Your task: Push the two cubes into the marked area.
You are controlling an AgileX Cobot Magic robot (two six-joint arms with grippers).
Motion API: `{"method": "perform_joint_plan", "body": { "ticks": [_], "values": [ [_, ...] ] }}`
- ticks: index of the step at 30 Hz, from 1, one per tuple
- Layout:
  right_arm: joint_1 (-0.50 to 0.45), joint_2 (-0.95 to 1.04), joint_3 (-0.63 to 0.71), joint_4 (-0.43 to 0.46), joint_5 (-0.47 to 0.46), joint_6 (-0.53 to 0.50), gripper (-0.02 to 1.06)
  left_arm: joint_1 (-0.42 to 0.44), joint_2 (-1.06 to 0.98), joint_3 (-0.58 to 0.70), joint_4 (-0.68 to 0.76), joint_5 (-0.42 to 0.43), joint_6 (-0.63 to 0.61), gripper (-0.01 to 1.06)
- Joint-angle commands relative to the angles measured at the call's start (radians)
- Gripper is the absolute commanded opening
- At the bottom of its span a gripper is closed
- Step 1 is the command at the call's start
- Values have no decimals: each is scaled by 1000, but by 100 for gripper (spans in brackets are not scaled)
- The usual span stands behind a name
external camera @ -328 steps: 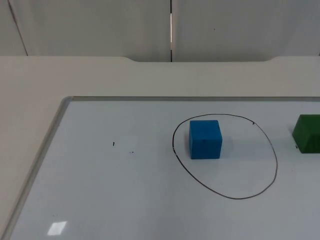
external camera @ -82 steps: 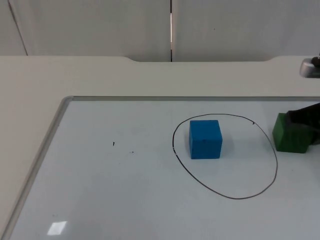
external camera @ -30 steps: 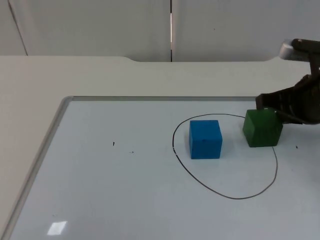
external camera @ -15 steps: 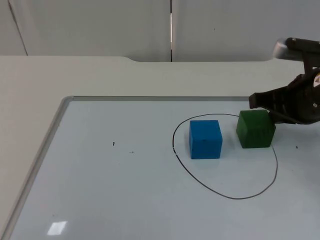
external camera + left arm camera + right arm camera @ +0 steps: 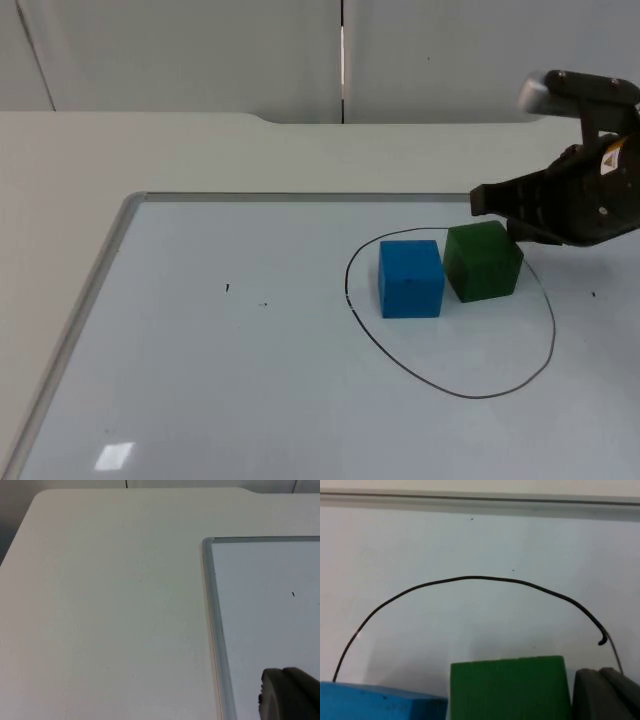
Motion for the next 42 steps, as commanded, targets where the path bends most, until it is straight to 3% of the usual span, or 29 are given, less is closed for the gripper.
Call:
{"method": "perform_joint_plan", "body": {
  "ticks": [1,8,15,18,22,34,42],
  "values": [
    [6,1,-4,-4,-18,-2,0,-5,-4,5,6,-10,0,0],
    [-11,-2,-4,-4,0,-2,0,-5,-4,5,6,-10,0,0],
    [-64,-142,-4,-14,133,-46,0,-5,-4,5,6,-10,0,0],
    [-83,-290,-4,-14,219,-143,0,-5,-4,5,6,-10,0,0],
    [-88,-449,-4,-14,297,-195,0,-5,-4,5,6,-10,0,0],
    [-88,-912,-2,-14,445,-202,0,-5,-4,5,6,-10,0,0],
    [-88,-1059,0,-14,577,-229,0,-5,-4,5,7,-10,1,0]
  ]
}}
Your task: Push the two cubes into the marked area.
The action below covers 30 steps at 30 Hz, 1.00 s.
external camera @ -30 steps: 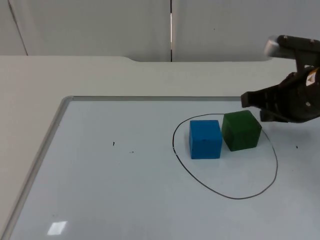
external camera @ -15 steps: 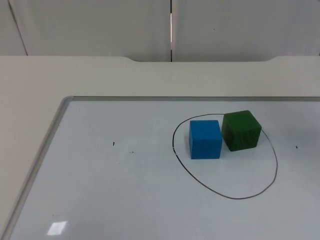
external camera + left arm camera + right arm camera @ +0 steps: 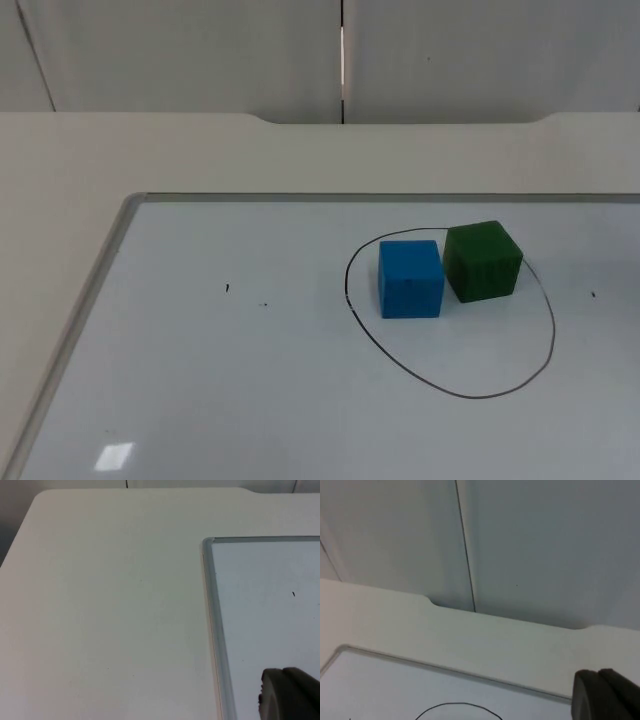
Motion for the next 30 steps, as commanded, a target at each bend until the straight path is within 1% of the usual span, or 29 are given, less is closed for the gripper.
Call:
{"method": "perform_joint_plan", "body": {
  "ticks": [1,3,4,9,11,14,15,19,20,24,25,30],
  "values": [
    [-5,-33,9,-8,44,-12,0,-5,-4,5,7,-10,0,0],
    [-5,-82,49,-8,54,-12,0,-5,-4,5,7,-10,0,0],
    [-5,-82,49,-8,54,-12,0,-5,-4,5,7,-10,0,0],
    [-5,-236,191,5,56,-18,0,-5,-4,5,7,-10,0,0],
    [-5,-270,217,5,61,-18,0,-5,-4,5,7,-10,0,0],
    [-5,-367,270,14,104,-18,0,-5,-4,5,7,-10,0,0],
    [-5,-367,270,14,104,-18,0,-5,-4,5,7,-10,0,0],
    [-5,-490,331,27,152,-18,0,-5,-4,5,7,-10,2,0],
    [-5,-490,331,27,152,-18,0,-5,-4,5,7,-10,2,0],
    [-5,-600,363,27,236,-18,0,-5,-4,5,7,-10,2,0],
    [-5,-600,363,27,236,-18,0,-5,-4,5,7,-10,2,0],
    [-5,-729,373,27,346,-27,0,-5,-4,5,7,-10,2,0]
  ]
}}
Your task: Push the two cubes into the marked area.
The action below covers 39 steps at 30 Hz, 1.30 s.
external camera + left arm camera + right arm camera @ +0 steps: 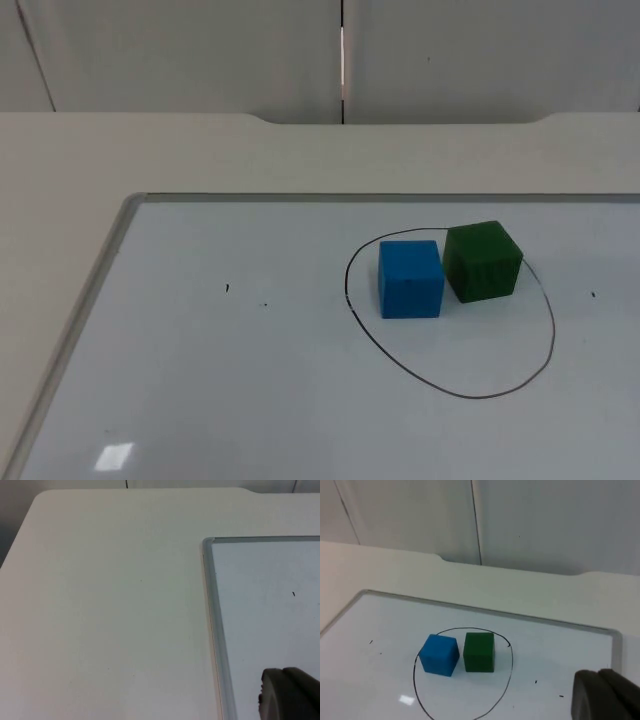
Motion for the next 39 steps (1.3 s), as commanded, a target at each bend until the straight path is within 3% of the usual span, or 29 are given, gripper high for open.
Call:
{"method": "perform_joint_plan", "body": {
  "ticks": [1,10,21,29,32,34,39],
  "values": [
    [-5,-40,13,4,47,-16,0,-5,-4,5,7,-10,0,0],
    [-5,-201,28,2,201,-109,0,-5,-4,5,7,-10,0,0],
    [-4,-215,55,27,225,-137,0,-5,-4,5,7,-10,0,0],
    [-4,-215,56,16,251,-137,0,-5,-4,5,7,-10,0,0],
    [-4,-215,69,-14,272,-115,0,-5,-4,5,7,-10,0,0],
    [-4,-215,80,-74,281,-34,0,-5,-4,5,7,-10,0,0],
    [-4,-215,80,-81,281,-34,0,-5,-4,5,7,-10,0,0]
  ]
}}
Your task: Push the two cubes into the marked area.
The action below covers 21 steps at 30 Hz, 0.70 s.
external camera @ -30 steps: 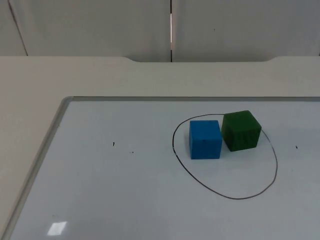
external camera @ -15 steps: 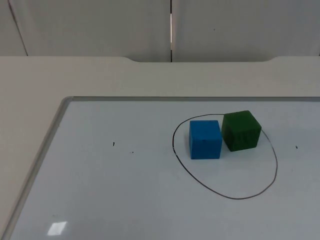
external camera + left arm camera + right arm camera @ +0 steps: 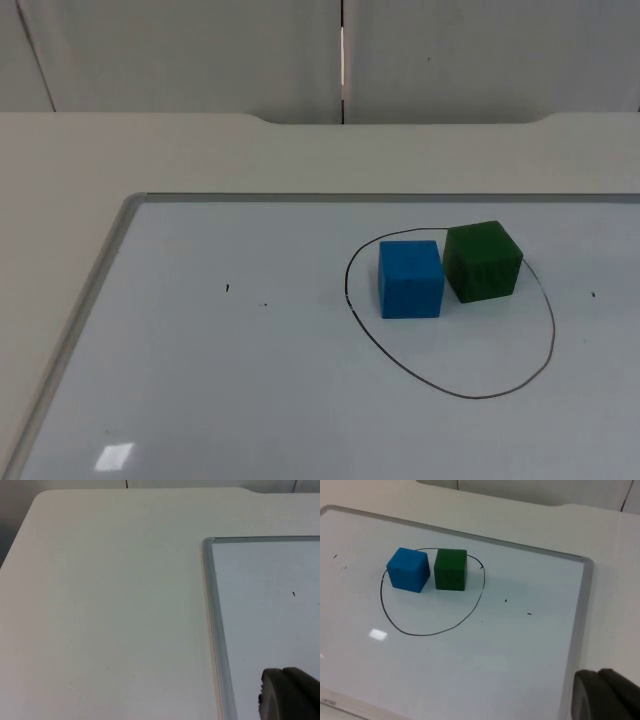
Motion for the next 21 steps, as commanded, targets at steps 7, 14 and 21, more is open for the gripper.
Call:
{"method": "perform_joint_plan", "body": {
  "ticks": [7,14,21],
  "values": [
    [-4,-3,2,-7,0,0,0,-5,-4,5,7,-10,0,0],
    [-4,-3,2,-7,0,0,0,-5,-4,5,7,-10,0,0],
    [-4,-3,2,-5,0,0,0,-5,-4,5,7,-10,0,15]
  ]
}}
